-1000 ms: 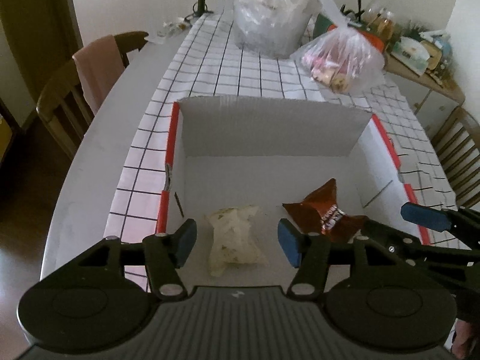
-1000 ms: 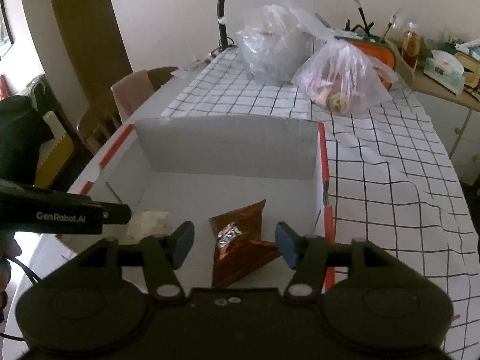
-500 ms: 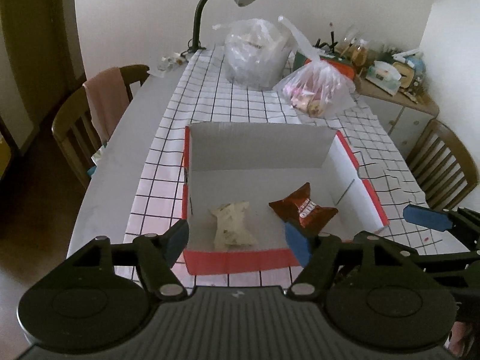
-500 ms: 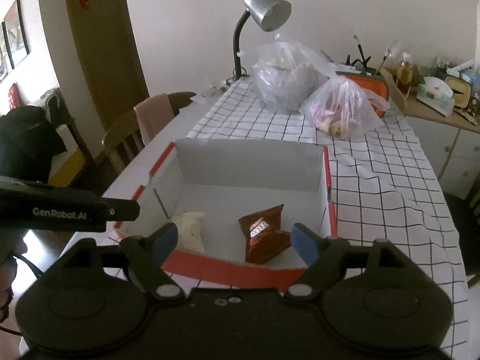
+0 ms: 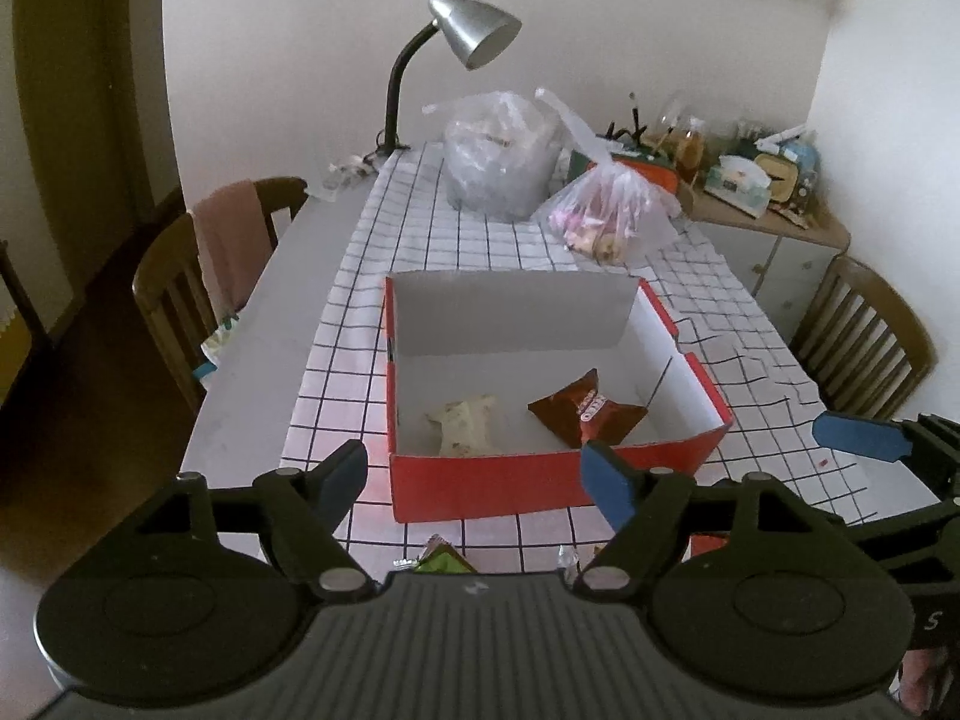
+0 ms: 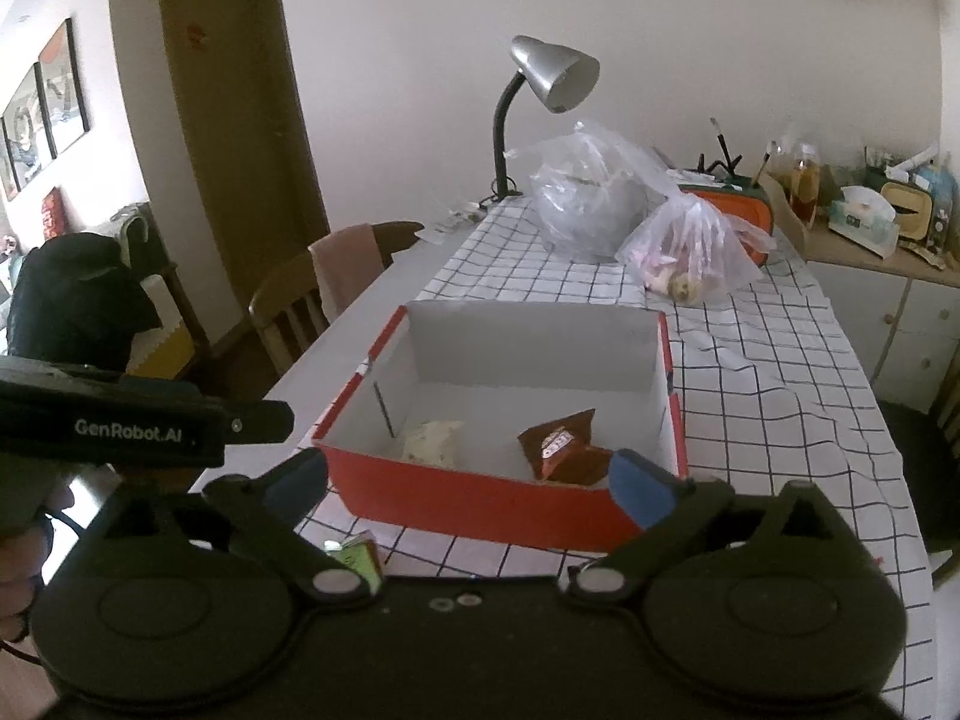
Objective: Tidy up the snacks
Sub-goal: 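Withdraw both tools from the box back toward the snack pile, then grasp white-and-navy biscuit packet with left tool while right tool grasps yellow Minion snack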
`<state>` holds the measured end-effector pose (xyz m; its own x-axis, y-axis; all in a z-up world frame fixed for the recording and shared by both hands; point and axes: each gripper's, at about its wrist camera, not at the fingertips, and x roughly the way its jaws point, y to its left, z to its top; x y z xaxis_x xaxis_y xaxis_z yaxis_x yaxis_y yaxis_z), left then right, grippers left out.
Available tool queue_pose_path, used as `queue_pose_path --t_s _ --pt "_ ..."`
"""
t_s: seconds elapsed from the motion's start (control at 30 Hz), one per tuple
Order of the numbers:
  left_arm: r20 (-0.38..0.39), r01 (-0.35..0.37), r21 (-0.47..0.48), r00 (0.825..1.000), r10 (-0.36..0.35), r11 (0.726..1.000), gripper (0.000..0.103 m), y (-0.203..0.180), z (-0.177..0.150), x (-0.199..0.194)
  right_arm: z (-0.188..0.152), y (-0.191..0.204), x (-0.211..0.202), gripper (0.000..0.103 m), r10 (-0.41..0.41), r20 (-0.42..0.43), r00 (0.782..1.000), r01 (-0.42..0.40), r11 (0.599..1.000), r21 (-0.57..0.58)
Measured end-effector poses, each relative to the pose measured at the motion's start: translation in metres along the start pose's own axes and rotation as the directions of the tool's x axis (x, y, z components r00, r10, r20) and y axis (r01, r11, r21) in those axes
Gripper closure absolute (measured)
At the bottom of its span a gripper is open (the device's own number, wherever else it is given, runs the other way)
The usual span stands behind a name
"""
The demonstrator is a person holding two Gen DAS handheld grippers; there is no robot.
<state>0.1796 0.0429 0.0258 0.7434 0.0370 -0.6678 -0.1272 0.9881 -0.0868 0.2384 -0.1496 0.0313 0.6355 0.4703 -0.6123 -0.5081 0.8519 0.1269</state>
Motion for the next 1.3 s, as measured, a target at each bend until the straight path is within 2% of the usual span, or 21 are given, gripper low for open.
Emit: queue_pose_path --t_s 0.27,0.43,0.73,0.83,1.0,1.3 --pt "0.009 0.008 -0.013 1.000 -0.008 1.000 0.019 0.013 -0.022 -0.019 -0.020 0.018 -0.017 0.000 0.019 -0.011 1.000 -0.019 1.000 -0.014" --pt "-0.030 0.010 -0.027 0.999 -0.011 1.000 0.019 0.027 -0.039 -0.019 -0.039 0.027 -0.023 0.000 0.021 -0.031 0.999 -0.022 0.999 -0.027" --pt "-0.113 -0.008 -0.036 0.994 0.004 0.999 0.019 0.048 -0.071 -0.005 -0.073 0.041 -0.016 0.000 0.033 -0.121 0.992 -0.038 0.999 -0.039" --pt "-0.177 0.015 -0.022 0.984 -0.019 1.000 0.019 0.052 -0.080 0.014 -0.086 0.046 -0.009 0.000 0.044 -0.165 0.985 -0.051 0.998 -0.038" --pt "-0.257 0.024 0.021 0.966 -0.018 1.000 0.019 0.056 -0.095 0.043 -0.111 0.057 0.003 0.000 0.043 -0.243 0.969 -0.058 0.997 -0.058" --pt "-0.370 0.028 0.081 0.929 0.004 0.996 0.019 0.064 -0.104 0.092 -0.154 0.066 0.034 0.007 0.030 -0.407 0.913 -0.046 0.998 -0.031"
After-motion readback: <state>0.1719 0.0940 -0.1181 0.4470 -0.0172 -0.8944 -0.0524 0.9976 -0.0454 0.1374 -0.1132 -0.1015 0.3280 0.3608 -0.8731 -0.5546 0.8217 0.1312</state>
